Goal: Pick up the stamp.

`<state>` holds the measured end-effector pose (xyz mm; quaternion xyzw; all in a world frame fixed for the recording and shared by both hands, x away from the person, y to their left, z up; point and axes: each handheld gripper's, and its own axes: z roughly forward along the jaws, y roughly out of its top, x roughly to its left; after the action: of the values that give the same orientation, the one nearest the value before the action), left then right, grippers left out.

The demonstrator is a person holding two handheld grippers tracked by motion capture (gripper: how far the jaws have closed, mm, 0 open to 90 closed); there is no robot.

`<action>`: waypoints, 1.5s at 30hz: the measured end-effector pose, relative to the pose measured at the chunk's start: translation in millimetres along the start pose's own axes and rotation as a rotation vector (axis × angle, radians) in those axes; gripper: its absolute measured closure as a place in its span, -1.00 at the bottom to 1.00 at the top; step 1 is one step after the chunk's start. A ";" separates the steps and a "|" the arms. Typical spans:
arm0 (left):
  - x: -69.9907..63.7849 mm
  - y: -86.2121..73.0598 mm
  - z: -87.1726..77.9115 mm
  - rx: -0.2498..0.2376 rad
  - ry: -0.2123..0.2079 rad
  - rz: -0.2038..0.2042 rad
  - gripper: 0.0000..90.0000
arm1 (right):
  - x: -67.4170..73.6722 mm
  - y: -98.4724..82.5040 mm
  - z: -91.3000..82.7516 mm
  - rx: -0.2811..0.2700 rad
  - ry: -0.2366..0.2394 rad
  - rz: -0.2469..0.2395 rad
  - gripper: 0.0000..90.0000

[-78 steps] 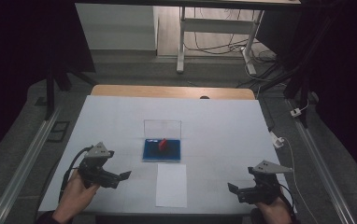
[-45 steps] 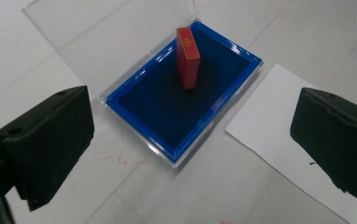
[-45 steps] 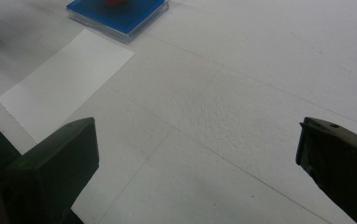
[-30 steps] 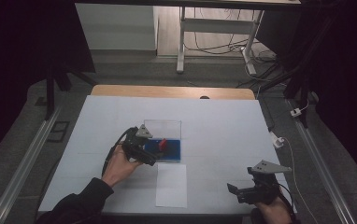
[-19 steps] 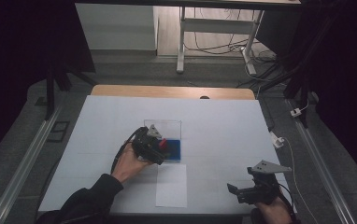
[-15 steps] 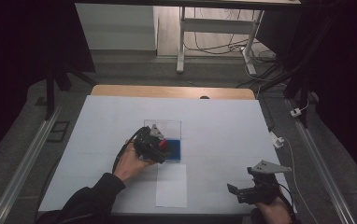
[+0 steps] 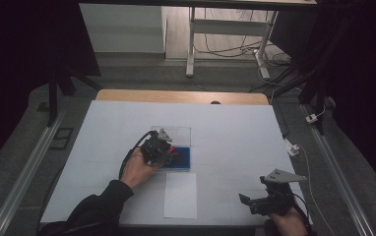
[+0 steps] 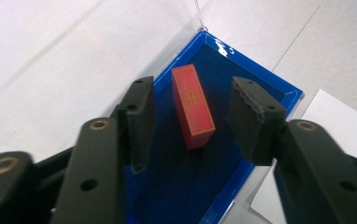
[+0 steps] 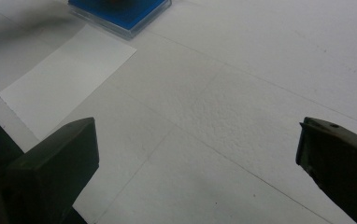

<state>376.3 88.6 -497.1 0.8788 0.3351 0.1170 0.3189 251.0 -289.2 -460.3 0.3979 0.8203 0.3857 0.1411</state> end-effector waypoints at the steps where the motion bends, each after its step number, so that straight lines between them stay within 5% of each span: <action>1: 0.1 0.2 0.3 0.001 -0.002 -0.002 0.23 | 0.1 0.0 0.0 0.000 0.001 0.000 -1.00; 13: -0.1 0.4 1.3 0.025 0.002 -0.028 0.77 | 0.3 0.0 0.0 0.002 0.002 -0.001 -1.00; 21: 0.8 1.4 -4.6 0.009 0.004 -0.023 0.78 | 0.5 0.0 -0.1 0.003 0.002 -0.002 -1.00; 27: -0.3 2.9 -15.2 0.013 0.011 0.032 0.78 | 0.5 -0.2 -0.2 -0.002 0.004 -0.004 -1.00; 45: -6.8 3.3 -28.5 -0.011 -0.019 0.049 0.78 | 0.8 -0.3 -0.6 -0.006 0.005 -0.006 -1.00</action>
<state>360.9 95.9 -473.0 0.8861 0.3098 0.1183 0.3239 250.0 -289.1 -460.0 0.3939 0.8208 0.3886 0.1416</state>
